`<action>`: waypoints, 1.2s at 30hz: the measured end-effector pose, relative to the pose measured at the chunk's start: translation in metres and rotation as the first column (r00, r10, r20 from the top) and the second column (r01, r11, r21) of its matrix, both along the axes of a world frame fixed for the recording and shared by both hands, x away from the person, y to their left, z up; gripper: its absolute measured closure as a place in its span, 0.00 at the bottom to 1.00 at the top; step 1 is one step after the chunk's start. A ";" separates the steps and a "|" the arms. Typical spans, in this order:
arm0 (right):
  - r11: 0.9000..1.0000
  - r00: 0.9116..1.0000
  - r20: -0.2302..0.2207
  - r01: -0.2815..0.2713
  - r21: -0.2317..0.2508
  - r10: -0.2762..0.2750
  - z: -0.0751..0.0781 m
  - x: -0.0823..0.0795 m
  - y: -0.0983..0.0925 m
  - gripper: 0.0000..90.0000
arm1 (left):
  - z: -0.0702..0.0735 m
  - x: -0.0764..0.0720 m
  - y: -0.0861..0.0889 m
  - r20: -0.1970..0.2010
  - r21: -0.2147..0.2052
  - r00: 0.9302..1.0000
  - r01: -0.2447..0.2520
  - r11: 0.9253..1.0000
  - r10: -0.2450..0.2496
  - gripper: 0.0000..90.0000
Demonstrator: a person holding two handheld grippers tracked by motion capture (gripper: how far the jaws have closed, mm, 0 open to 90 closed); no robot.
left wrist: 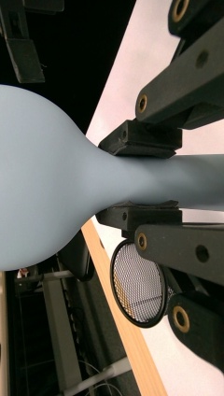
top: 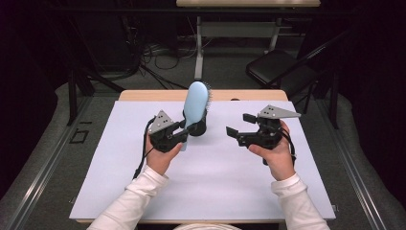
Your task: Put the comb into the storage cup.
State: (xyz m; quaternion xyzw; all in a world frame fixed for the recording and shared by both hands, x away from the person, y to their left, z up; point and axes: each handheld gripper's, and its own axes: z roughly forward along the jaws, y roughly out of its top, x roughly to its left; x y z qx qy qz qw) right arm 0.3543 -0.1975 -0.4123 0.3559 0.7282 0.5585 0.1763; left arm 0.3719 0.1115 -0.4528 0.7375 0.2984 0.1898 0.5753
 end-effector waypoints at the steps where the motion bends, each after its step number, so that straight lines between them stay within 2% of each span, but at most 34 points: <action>1: 1.000 1.000 0.001 0.001 0.001 -0.001 0.000 0.000 0.000 0.19 | -0.001 0.000 -0.001 -0.003 0.001 1.000 0.005 1.000 -0.005 0.77; 5: 1.000 1.000 0.022 -0.013 -0.004 0.013 0.000 -0.001 0.001 0.26 | -0.003 -0.001 -0.003 -0.004 0.007 1.000 0.008 1.000 -0.008 0.77; 8: 1.000 1.000 0.018 -0.011 -0.016 0.011 -0.001 -0.001 0.003 0.26 | -0.006 -0.003 -0.006 -0.005 0.016 1.000 0.013 1.000 -0.013 0.77; 21: 0.999 0.999 -0.042 -0.027 0.046 0.029 -0.003 0.000 0.001 0.31 | -0.012 -0.006 -0.016 -0.008 0.044 0.999 0.038 0.998 -0.038 0.77; 31: 0.996 0.995 -0.090 -0.033 0.081 0.040 -0.006 0.002 0.003 0.27 | -0.017 -0.009 -0.022 -0.012 0.052 0.999 0.048 0.998 -0.048 0.77; 36: 0.997 0.996 -0.090 -0.017 0.077 0.024 -0.005 0.001 0.005 0.25 | -0.018 -0.009 -0.024 -0.015 0.055 0.999 0.053 0.997 -0.053 0.77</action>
